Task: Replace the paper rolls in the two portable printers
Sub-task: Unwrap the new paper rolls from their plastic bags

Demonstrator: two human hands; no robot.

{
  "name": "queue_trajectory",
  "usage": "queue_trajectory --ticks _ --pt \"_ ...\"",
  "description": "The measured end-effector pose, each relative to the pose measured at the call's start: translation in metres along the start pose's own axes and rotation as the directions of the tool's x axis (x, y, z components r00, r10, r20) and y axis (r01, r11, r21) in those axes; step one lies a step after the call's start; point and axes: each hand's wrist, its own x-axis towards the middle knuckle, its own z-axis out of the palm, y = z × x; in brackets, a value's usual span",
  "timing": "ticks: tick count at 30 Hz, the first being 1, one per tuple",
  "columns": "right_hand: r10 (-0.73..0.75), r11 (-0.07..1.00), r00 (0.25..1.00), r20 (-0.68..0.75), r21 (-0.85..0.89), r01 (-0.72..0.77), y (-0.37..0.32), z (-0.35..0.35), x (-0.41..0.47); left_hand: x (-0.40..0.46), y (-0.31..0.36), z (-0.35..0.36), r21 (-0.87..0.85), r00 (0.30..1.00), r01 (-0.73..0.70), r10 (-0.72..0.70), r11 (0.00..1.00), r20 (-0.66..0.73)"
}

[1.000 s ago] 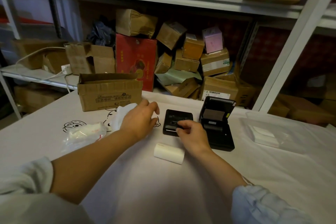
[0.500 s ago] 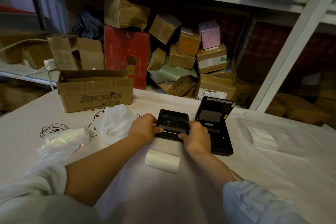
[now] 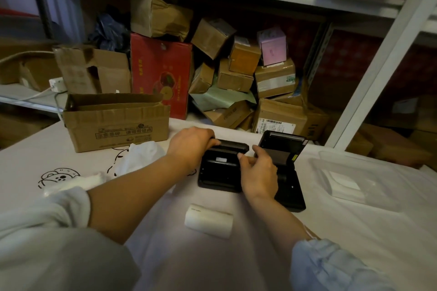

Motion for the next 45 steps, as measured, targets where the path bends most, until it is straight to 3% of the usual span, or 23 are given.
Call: queue_trajectory --ticks 3,8,13,17,21,25,31,36,41,45 --pt "0.010 1.000 0.999 0.044 -0.014 -0.010 0.007 0.010 -0.001 0.018 -0.003 0.001 -0.050 0.999 0.038 -0.038 0.998 -0.012" --pt "-0.044 0.996 0.995 0.092 -0.072 0.050 0.016 0.017 0.000 0.035 -0.005 0.016 -0.350 0.972 0.225 -0.234 0.909 0.016" --pt "-0.120 0.977 0.988 0.100 -0.164 0.136 0.009 0.019 -0.003 0.033 0.002 0.026 -0.437 0.975 0.219 -0.209 0.872 0.071" --pt "-0.126 0.963 0.987 0.098 -0.227 0.145 -0.005 0.013 -0.005 0.023 -0.002 0.013 -0.326 0.971 0.237 -0.217 0.915 0.097" --pt "-0.157 0.961 0.982 0.105 -0.213 0.176 -0.026 0.012 -0.017 0.008 -0.014 -0.022 -0.273 0.984 0.167 -0.142 0.947 0.110" --pt "-0.208 0.962 0.956 0.207 -0.134 0.238 -0.052 0.019 -0.040 -0.014 -0.034 -0.068 -0.193 0.977 0.141 -0.104 0.971 0.187" --pt "-0.283 0.937 0.882 0.376 -0.088 0.338 -0.089 0.038 -0.082 -0.068 -0.085 -0.108 -0.058 0.906 0.253 -0.215 0.966 0.365" --pt "-0.296 0.921 0.844 0.447 -0.103 0.377 -0.101 0.048 -0.097 -0.089 -0.106 -0.104 -0.059 0.876 0.283 -0.233 0.957 0.423" --pt "-0.232 0.910 0.811 0.537 -0.175 0.376 -0.103 0.046 -0.096 -0.093 -0.096 -0.084 -0.114 0.918 0.241 -0.189 0.964 0.348" --pt "-0.205 0.912 0.735 0.647 -0.147 0.383 -0.097 0.039 -0.093 -0.086 -0.087 -0.055 -0.013 0.841 0.192 -0.158 0.981 0.518"
